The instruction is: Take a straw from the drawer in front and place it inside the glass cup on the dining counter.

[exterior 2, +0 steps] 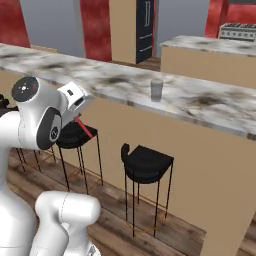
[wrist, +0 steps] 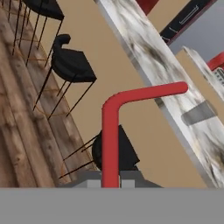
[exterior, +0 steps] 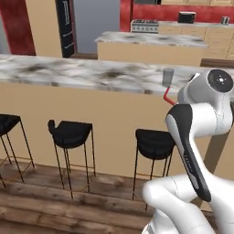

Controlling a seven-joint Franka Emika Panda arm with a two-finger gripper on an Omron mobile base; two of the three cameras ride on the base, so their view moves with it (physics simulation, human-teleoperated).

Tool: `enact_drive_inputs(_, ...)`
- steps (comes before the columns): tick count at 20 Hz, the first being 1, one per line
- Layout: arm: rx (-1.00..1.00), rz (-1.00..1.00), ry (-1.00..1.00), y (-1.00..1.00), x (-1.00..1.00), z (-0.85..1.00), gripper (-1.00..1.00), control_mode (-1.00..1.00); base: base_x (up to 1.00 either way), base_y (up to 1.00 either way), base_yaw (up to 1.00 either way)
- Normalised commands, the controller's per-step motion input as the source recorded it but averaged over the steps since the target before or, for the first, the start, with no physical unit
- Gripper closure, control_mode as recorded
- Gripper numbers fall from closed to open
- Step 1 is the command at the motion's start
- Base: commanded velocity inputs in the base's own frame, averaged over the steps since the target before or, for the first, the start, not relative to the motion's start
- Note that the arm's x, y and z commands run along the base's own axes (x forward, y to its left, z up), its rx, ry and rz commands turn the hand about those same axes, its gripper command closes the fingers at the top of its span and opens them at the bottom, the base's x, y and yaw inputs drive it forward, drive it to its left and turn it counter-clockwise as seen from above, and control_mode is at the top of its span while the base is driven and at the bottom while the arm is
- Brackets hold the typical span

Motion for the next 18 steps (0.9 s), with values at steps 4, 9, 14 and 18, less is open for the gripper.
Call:
enact_drive_inputs(4, 0.00, 0.00, 0.00, 0.00, 0.00, 0.00, 1.00, 1.00, 0.19, 0.69, -0.25)
enact_drive_inputs(9, 0.00, 0.00, 0.00, 0.00, 0.00, 0.00, 1.00, 1.00, 0.30, 0.41, -0.25)
enact_drive_inputs(14, 0.00, 0.00, 0.00, 0.00, 0.00, 0.00, 1.00, 1.00, 0.37, 0.30, -0.25)
enact_drive_inputs(18, 0.00, 0.00, 0.00, 0.00, 0.00, 0.00, 1.00, 1.00, 0.36, 0.39, -0.23)
